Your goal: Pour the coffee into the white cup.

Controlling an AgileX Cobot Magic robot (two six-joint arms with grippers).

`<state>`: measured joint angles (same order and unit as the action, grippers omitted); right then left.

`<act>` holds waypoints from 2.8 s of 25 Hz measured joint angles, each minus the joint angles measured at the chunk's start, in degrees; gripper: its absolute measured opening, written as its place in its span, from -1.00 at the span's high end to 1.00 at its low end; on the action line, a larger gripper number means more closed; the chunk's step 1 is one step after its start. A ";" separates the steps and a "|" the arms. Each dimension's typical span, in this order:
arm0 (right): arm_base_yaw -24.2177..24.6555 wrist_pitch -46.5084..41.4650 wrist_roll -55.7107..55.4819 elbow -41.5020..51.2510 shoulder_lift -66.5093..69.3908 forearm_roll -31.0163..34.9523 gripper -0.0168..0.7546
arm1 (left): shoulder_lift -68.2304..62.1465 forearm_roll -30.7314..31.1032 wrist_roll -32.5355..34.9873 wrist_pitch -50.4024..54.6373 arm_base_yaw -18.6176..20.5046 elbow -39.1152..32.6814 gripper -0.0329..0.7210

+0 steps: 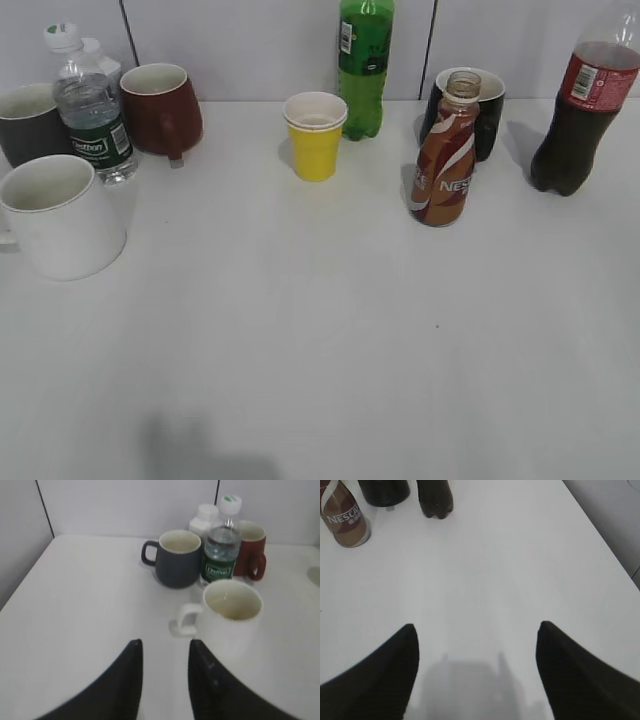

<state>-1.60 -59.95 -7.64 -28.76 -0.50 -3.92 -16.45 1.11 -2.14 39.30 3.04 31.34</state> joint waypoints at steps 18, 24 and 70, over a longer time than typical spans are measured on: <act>0.00 0.04 0.00 0.00 0.00 0.00 -0.52 | -26.54 0.42 0.00 -56.85 -2.72 -17.80 0.26; 0.00 0.04 0.00 0.00 0.00 0.00 -0.52 | -32.65 0.42 0.00 -63.68 -3.04 -17.86 0.26; 0.00 0.04 0.00 0.00 0.00 0.16 -0.52 | -79.13 -4.92 -3.25 -100.95 -5.20 -20.08 -0.18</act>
<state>-1.60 -59.92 -7.64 -28.76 -0.50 -3.75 -95.58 -3.81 -5.39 -61.65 -2.16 11.26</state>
